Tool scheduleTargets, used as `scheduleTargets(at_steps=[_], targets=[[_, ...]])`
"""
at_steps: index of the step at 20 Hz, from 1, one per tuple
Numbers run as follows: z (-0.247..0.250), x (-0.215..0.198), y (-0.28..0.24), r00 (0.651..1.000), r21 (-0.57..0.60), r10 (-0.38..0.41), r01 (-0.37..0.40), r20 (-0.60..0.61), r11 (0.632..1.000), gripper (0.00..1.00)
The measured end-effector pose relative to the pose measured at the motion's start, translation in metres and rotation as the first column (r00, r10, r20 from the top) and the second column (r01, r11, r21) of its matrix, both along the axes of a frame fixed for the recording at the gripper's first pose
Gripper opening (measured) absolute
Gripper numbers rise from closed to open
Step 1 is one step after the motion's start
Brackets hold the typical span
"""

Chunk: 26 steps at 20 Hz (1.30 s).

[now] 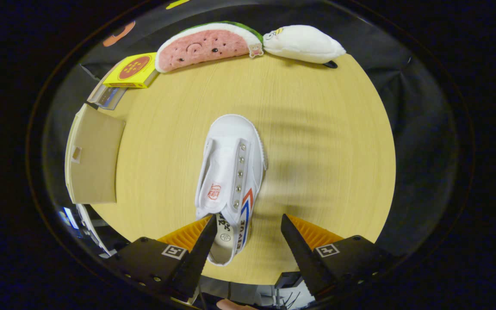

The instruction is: Open the storage box then place both shoes into the box .Put the left shoe in first, then the right shoe, with the right side of both shoes facing outward in a uniform manner.

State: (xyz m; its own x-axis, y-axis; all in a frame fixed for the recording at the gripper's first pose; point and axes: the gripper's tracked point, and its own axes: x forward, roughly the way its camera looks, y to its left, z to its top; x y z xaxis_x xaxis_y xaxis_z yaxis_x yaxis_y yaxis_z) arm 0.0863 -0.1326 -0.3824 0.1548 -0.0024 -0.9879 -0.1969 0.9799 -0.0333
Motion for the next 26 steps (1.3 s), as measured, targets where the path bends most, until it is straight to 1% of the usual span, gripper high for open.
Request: scheduleTargets(at_steps=[1, 2, 3, 4, 5, 7, 9, 11, 14, 15, 16, 17, 18, 21, 23, 25, 26], targets=[[-0.006, 0.010, -0.004, 0.999, -0.032, -0.015, 0.016, 0.029, 0.999, 0.91], [-0.011, 0.016, -0.003, 0.999, -0.038, -0.022, 0.024, 0.046, 0.999, 0.89], [-0.020, 0.019, 0.006, 0.999, -0.003, -0.020, 0.020, 0.027, 1.000, 0.78], [-0.025, 0.011, 0.014, 1.000, 0.029, -0.013, 0.013, -0.003, 1.000, 0.71], [-0.034, 0.009, 0.009, 1.000, -0.021, 0.009, -0.009, -0.002, 1.000, 0.63], [-0.034, 0.015, 0.013, 0.999, -0.034, 0.046, -0.045, 0.022, 0.998, 0.49], [-0.031, 0.012, 0.011, 0.999, -0.033, 0.050, -0.049, 0.019, 0.998, 0.34], [-0.027, 0.011, 0.007, 1.000, -0.027, 0.021, -0.021, 0.016, 0.999, 0.22], [-0.033, 0.012, 0.004, 0.999, -0.014, 0.029, -0.028, 0.031, 1.000, 0.22], [-0.033, 0.012, 0.003, 0.999, -0.005, 0.016, -0.016, 0.030, 1.000, 0.13], [-0.032, 0.013, 0.001, 0.999, 0.015, 0.026, -0.026, 0.030, 1.000, 0.03], [-0.033, 0.012, 0.001, 1.000, 0.042, 0.020, -0.021, 0.023, 0.999, 0.03], [-0.032, 0.010, -0.001, 1.000, 0.073, -0.001, 0.000, 0.010, 0.997, 0.03], [-0.030, 0.005, 0.003, 0.993, 0.189, -0.108, 0.114, -0.041, 0.975, 0.00], [-0.027, -0.002, 0.005, 0.987, 0.238, -0.144, 0.156, -0.064, 0.959, 0.00], [-0.021, -0.009, 0.011, 0.984, 0.264, -0.162, 0.178, -0.079, 0.948, 0.00], [-0.015, -0.011, 0.014, 0.984, 0.277, -0.163, 0.175, -0.067, 0.945, 0.00]])
